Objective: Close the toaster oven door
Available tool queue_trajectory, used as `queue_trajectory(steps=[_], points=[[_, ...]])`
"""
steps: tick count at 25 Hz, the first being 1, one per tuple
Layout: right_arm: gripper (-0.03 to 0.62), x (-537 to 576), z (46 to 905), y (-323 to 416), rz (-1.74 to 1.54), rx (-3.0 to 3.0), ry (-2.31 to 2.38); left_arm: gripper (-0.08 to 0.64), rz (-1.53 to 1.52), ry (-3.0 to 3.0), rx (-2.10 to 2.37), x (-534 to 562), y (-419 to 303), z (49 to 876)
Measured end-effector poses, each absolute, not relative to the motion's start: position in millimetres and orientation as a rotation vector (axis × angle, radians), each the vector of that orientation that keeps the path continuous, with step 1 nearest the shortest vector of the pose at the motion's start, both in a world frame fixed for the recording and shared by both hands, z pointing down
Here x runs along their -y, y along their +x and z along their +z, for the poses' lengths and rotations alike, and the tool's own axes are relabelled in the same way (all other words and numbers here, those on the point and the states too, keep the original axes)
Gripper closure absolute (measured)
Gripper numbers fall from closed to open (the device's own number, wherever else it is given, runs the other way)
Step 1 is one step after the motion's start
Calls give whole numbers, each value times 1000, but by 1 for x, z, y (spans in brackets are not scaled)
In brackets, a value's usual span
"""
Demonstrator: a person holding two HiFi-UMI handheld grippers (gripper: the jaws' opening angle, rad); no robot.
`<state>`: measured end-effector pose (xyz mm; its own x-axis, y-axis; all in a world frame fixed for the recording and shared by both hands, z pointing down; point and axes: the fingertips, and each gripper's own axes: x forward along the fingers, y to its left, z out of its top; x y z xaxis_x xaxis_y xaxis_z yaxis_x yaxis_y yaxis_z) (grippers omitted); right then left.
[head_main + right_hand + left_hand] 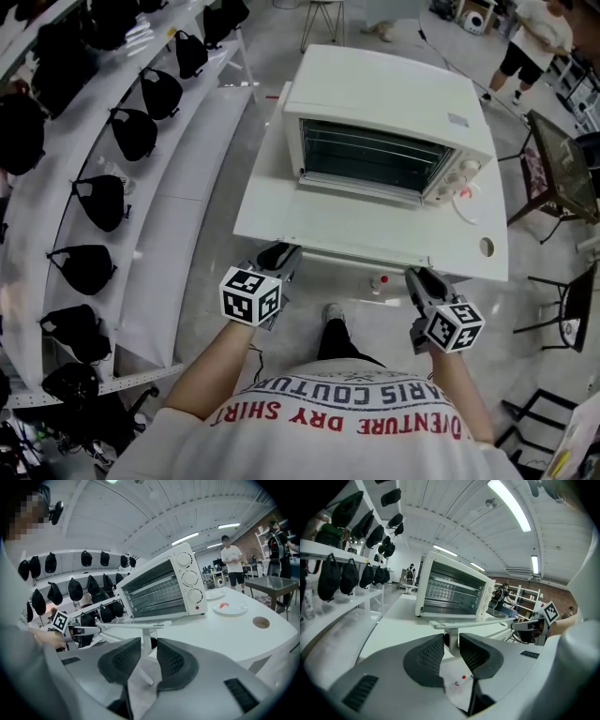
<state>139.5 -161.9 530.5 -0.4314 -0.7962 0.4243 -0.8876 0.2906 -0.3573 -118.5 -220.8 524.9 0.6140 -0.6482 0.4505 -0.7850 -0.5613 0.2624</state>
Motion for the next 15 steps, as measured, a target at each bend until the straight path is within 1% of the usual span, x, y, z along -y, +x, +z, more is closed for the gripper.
queue_trajectory(steps=[15], points=[[479, 175, 493, 142, 768, 2417, 1587, 442, 431, 2441, 1165, 234, -115, 486]])
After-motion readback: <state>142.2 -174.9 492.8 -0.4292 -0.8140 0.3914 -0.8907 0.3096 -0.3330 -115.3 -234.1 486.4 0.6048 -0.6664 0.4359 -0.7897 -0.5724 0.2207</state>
